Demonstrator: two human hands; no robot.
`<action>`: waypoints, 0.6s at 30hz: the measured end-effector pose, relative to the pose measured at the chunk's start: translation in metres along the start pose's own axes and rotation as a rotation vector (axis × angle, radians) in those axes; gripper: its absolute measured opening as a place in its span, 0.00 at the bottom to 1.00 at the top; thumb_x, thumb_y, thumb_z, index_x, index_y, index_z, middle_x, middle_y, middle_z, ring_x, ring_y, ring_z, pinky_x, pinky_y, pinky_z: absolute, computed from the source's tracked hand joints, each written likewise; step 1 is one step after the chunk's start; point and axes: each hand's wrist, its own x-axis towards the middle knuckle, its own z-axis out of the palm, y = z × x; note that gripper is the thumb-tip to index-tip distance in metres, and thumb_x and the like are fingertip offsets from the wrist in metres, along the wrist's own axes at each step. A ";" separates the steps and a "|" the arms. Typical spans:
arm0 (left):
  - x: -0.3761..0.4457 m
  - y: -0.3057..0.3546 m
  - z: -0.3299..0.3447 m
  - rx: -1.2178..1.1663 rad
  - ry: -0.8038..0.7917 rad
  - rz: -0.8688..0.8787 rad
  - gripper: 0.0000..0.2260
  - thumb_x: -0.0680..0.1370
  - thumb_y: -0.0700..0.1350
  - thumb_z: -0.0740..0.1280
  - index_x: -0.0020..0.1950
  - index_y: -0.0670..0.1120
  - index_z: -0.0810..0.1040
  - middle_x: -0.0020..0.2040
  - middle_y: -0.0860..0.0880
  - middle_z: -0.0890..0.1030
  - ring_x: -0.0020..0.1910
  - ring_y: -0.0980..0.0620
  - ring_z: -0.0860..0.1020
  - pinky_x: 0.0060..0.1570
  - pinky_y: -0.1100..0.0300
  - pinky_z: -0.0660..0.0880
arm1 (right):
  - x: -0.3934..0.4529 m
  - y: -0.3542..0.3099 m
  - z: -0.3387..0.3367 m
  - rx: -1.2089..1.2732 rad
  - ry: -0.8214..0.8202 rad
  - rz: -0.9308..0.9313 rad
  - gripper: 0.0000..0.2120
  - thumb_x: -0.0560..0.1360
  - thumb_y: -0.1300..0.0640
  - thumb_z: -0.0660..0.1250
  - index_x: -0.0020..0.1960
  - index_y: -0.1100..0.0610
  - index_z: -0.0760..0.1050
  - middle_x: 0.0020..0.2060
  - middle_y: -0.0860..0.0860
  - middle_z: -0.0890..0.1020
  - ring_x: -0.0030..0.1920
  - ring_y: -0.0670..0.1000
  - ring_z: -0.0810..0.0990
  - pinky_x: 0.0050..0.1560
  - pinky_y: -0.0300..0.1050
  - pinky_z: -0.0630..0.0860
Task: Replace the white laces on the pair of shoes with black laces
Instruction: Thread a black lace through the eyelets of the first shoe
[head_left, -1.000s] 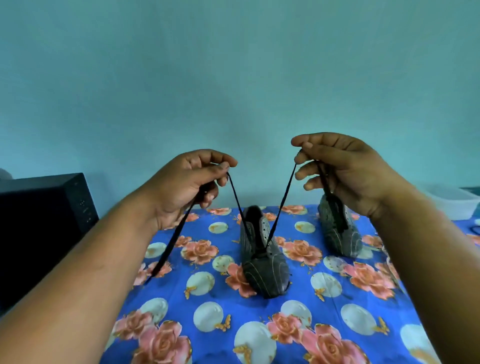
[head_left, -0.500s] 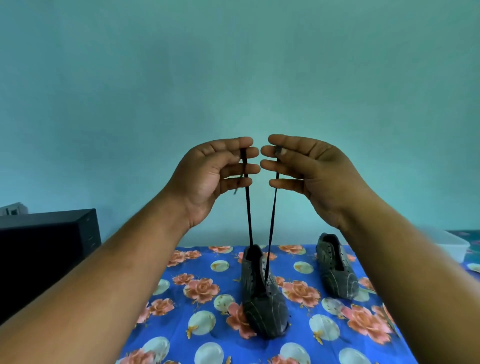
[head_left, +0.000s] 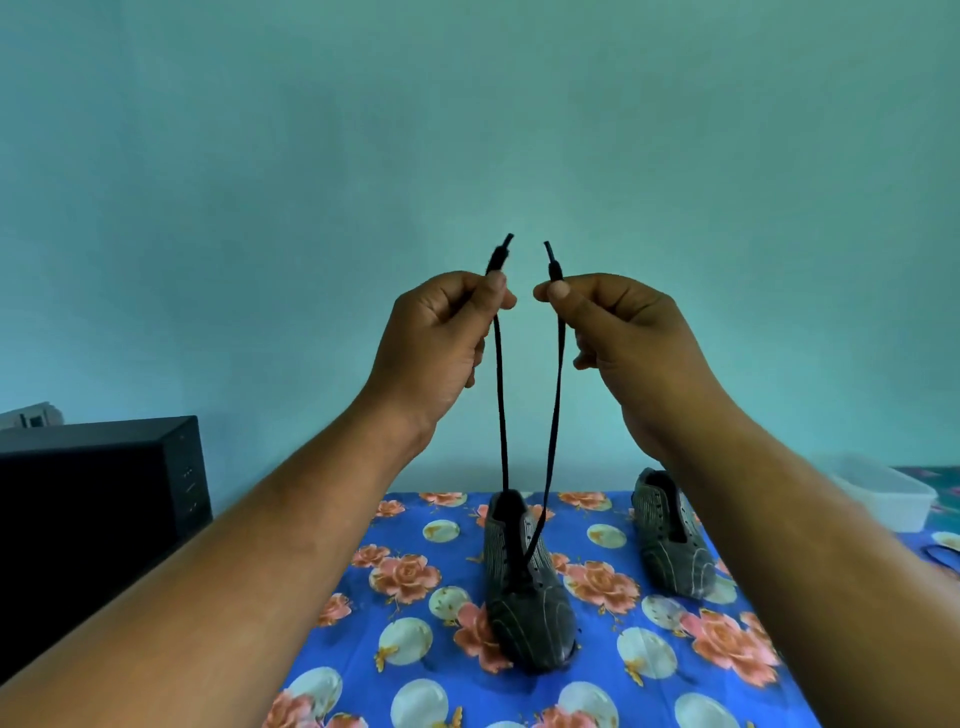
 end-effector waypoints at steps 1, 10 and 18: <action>-0.004 -0.010 -0.001 0.041 0.000 -0.012 0.13 0.84 0.52 0.65 0.43 0.49 0.81 0.32 0.48 0.71 0.32 0.51 0.69 0.35 0.57 0.71 | -0.002 0.007 -0.001 0.014 -0.006 0.018 0.07 0.78 0.49 0.71 0.51 0.52 0.85 0.38 0.43 0.83 0.38 0.40 0.77 0.44 0.43 0.75; -0.097 -0.144 -0.020 0.263 -0.240 -0.487 0.13 0.83 0.49 0.66 0.43 0.43 0.80 0.27 0.49 0.78 0.29 0.51 0.70 0.34 0.55 0.69 | -0.053 0.130 -0.025 0.032 -0.077 0.391 0.07 0.81 0.63 0.66 0.53 0.56 0.83 0.38 0.52 0.84 0.36 0.52 0.81 0.47 0.51 0.79; -0.155 -0.212 -0.043 0.942 -0.642 -0.533 0.11 0.78 0.61 0.69 0.50 0.55 0.82 0.47 0.57 0.81 0.49 0.53 0.80 0.44 0.56 0.76 | -0.093 0.203 -0.032 -0.110 -0.179 0.520 0.07 0.81 0.54 0.69 0.46 0.54 0.84 0.36 0.63 0.75 0.30 0.51 0.67 0.34 0.47 0.68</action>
